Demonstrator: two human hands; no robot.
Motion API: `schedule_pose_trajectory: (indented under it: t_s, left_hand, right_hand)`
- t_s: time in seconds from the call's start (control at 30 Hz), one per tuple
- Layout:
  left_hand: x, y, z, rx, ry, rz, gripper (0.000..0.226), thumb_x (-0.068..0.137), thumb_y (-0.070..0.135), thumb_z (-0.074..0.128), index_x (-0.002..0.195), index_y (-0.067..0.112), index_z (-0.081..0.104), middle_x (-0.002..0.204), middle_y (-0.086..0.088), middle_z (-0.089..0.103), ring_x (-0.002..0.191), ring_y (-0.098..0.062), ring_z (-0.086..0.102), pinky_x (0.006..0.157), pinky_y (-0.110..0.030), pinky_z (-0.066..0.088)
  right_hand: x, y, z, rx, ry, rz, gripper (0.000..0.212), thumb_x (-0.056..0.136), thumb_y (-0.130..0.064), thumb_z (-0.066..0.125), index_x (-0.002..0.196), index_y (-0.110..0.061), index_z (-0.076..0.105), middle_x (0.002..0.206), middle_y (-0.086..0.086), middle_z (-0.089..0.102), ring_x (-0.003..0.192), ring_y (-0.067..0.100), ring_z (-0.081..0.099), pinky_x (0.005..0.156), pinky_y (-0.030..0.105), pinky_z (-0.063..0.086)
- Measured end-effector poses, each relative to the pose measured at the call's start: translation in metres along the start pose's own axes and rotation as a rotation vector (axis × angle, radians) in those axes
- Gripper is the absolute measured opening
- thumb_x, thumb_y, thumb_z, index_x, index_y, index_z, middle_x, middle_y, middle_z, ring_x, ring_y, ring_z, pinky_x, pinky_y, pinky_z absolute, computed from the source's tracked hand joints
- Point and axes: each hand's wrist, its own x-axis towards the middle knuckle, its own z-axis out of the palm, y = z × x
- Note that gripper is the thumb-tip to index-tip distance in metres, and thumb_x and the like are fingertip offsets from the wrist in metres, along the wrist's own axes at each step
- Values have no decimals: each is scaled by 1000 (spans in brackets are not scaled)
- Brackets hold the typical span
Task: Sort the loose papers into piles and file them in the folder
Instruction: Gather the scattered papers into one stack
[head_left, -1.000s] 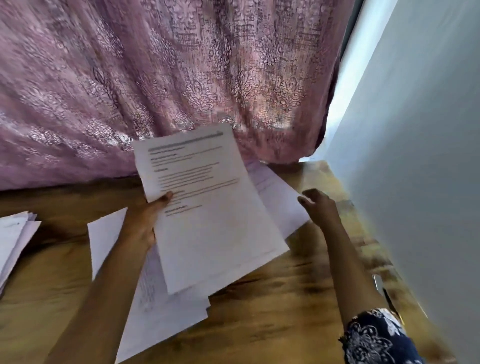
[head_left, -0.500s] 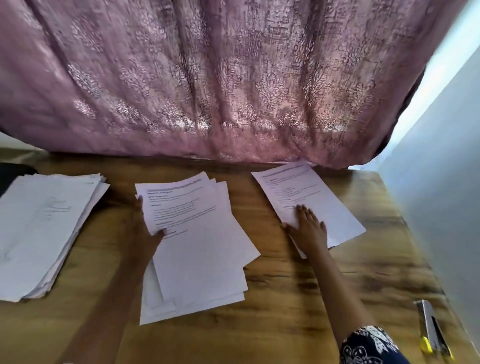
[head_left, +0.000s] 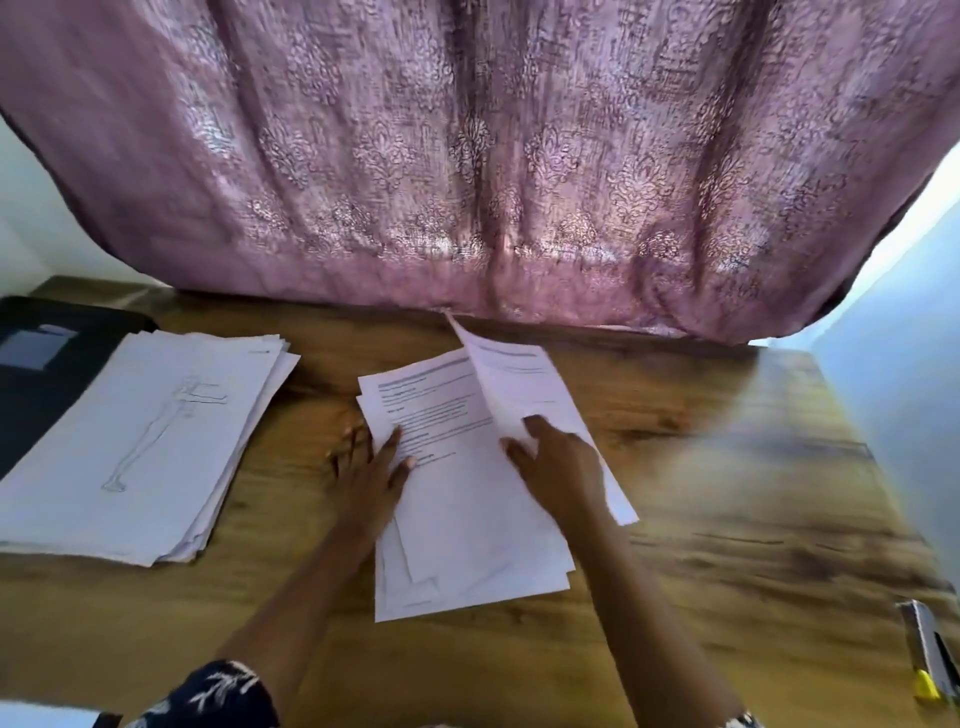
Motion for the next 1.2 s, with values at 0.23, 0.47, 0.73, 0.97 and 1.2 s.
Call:
schedule_pose_trajectory:
  t_s: [0.23, 0.47, 0.73, 0.97, 1.2]
  left_hand:
    - [-1, -4, -3, -132, 58, -6, 65, 96, 57, 17, 152, 26, 22, 160, -3, 21, 149, -23, 9, 116, -43, -12]
    - [3, -3, -2, -75, 6, -10, 101, 80, 82, 20, 154, 17, 0, 162, -5, 6, 149, -28, 4, 115, -45, -11]
    - [3, -6, 1, -9, -13, -4, 84, 92, 67, 19, 154, 15, -4, 162, -8, 2, 149, -27, -3, 116, -47, -11]
    - [3, -8, 1, 32, -25, 33, 70, 101, 49, 25, 154, 11, 0, 162, -10, 3, 149, -28, -6, 117, -51, -6]
    - [2, -8, -3, 53, -28, 56, 65, 102, 45, 25, 154, 12, 3, 162, -11, 3, 149, -30, -6, 116, -52, -7]
  right_hand:
    - [-27, -40, 78, -86, -285, 0, 65, 94, -60, 38, 145, -20, 32, 158, 2, 22, 143, 32, 21, 110, 55, 28]
    - [26, 9, 52, 56, 37, 313, 60, 94, -44, 50, 143, -13, 33, 151, 9, 34, 137, 30, 32, 106, 44, 34]
    - [5, -11, 77, 6, -19, 295, 69, 92, -46, 54, 148, -15, 26, 148, 10, 36, 135, 31, 33, 104, 43, 35]
    - [14, 0, 66, 352, -20, 510, 50, 91, -39, 61, 127, -6, 48, 121, 11, 56, 114, 34, 52, 89, 38, 43]
    - [21, 7, 68, 629, -23, 616, 30, 77, -34, 76, 85, -8, 62, 81, 7, 62, 72, 26, 58, 61, 30, 44]
